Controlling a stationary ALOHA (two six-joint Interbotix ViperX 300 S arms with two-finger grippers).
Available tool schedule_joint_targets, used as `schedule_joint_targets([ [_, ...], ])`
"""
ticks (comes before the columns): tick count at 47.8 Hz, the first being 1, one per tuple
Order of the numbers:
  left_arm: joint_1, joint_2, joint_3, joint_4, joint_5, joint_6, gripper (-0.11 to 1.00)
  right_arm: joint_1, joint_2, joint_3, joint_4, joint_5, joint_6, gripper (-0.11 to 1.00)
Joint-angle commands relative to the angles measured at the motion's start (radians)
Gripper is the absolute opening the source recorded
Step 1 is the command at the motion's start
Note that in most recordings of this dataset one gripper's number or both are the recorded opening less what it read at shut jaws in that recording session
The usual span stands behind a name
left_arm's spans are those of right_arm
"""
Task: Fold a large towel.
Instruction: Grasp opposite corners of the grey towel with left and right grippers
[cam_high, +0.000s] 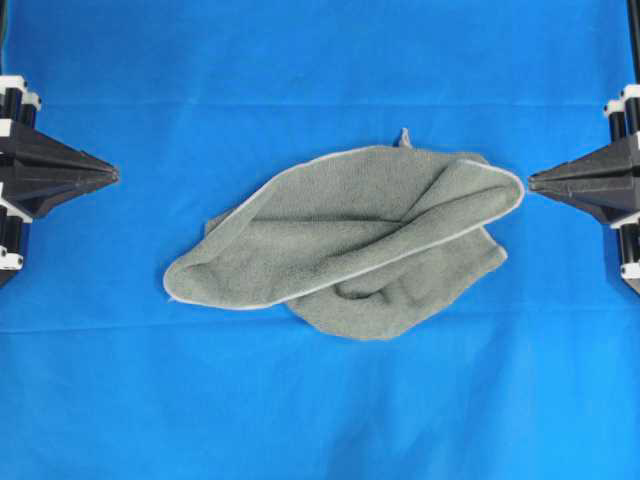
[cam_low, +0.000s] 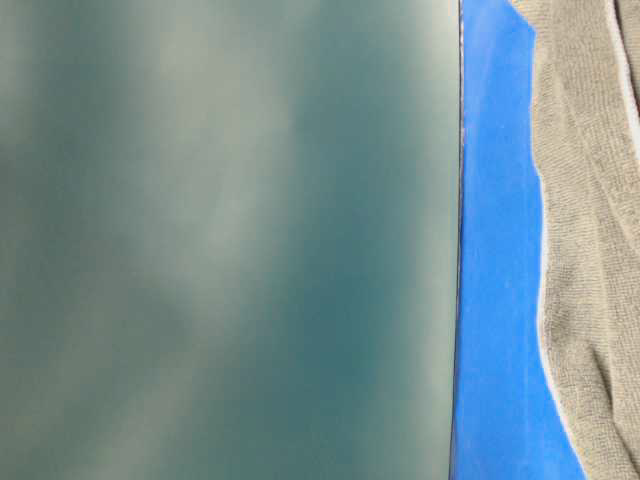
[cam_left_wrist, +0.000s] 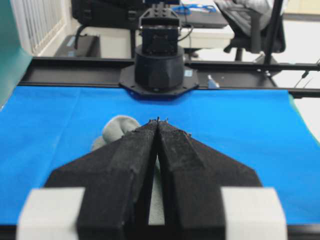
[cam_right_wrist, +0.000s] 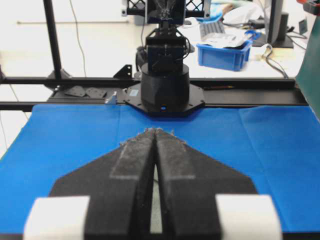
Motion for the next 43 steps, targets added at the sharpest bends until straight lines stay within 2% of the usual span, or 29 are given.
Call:
schedule_joint_targets([
  [1, -0.015, 0.002, -0.028, -0.041, 0.057, -0.026, 0.00, -0.003, 0.006, -0.041, 0.014, -0.002, 0.012, 0.00],
  [4, -0.023, -0.003, -0.029, -0.041, 0.117, -0.046, 0.00, -0.005, 0.006, -0.061, 0.035, 0.038, 0.020, 0.00],
  [7, -0.035, -0.006, -0.028, -0.041, 0.173, -0.075, 0.00, -0.011, 0.003, -0.084, 0.048, 0.135, 0.034, 0.00],
  [12, -0.064, 0.003, -0.025, -0.041, 0.262, -0.130, 0.00, -0.037, -0.002, -0.107, 0.051, 0.299, 0.052, 0.00],
  [16, -0.077, 0.020, -0.014, -0.041, 0.288, -0.166, 0.00, -0.072, -0.002, -0.106, 0.054, 0.403, 0.075, 0.00],
  [23, -0.083, 0.074, 0.005, -0.041, 0.310, -0.199, 0.00, -0.189, 0.018, -0.094, 0.048, 0.558, 0.132, 0.00],
  [31, -0.107, 0.176, 0.009, -0.041, 0.311, -0.202, 0.02, -0.328, 0.094, -0.064, 0.043, 0.716, 0.149, 0.00],
  [34, -0.115, 0.218, 0.011, -0.041, 0.308, -0.209, 0.15, -0.367, 0.140, -0.046, 0.043, 0.733, 0.147, 0.01],
  [39, -0.130, 0.301, 0.018, -0.041, 0.313, -0.250, 0.46, -0.393, 0.201, -0.023, 0.041, 0.729, 0.149, 0.03],
  [43, -0.135, 0.357, 0.021, -0.041, 0.314, -0.291, 0.71, -0.396, 0.253, -0.012, 0.041, 0.715, 0.149, 0.23],
])
